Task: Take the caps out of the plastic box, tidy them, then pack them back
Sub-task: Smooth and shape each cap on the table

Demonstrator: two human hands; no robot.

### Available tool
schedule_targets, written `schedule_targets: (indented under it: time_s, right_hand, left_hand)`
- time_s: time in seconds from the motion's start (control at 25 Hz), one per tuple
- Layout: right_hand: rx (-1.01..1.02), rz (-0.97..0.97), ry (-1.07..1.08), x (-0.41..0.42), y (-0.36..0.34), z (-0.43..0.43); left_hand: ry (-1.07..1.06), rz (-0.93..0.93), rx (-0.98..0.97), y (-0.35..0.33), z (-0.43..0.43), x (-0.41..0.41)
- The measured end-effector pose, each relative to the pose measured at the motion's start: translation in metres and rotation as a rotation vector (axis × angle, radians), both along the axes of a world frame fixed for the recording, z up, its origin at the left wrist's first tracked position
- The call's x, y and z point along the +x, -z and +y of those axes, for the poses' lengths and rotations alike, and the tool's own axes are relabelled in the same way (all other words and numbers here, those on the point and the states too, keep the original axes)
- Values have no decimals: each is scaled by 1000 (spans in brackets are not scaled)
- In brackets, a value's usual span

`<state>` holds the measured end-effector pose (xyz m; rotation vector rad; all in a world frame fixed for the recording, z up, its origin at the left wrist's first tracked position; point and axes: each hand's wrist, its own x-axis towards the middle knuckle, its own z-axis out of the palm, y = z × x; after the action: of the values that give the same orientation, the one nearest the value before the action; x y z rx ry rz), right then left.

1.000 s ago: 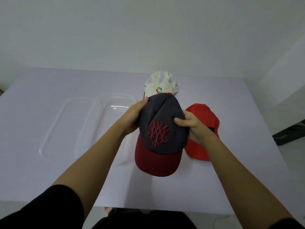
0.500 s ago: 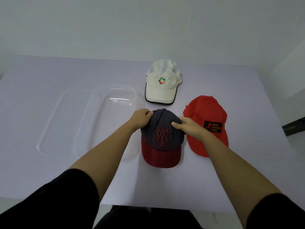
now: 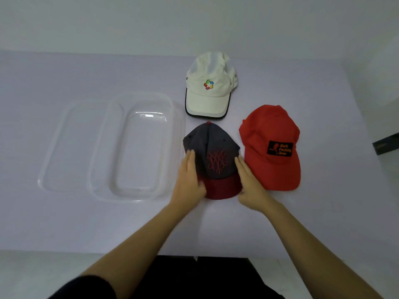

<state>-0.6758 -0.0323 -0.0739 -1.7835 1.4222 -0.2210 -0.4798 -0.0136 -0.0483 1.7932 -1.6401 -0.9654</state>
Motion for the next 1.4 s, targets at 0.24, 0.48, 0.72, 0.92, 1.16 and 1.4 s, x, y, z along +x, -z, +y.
schedule_targets:
  time_s: [0.24, 0.48, 0.72, 0.92, 1.16, 1.4]
  right_hand:
    - [-127, 148, -3, 34, 8, 36]
    - [-230, 248, 159, 57, 27, 31]
    - [-197, 177, 192, 64, 27, 25]
    - [-40, -146, 192, 73, 29, 29]
    - [-104, 34, 153, 68, 31, 35]
    - [-164, 49, 119, 29, 14, 42]
  left_hand:
    - [140, -273, 134, 49, 28, -4]
    - [159, -348, 67, 54, 28, -3]
    - [147, -220, 44, 55, 11, 9]
    - [98, 128, 106, 50, 12, 13]
    - [222, -13, 95, 55, 18, 24]
    - [283, -88, 45, 33, 33, 30]
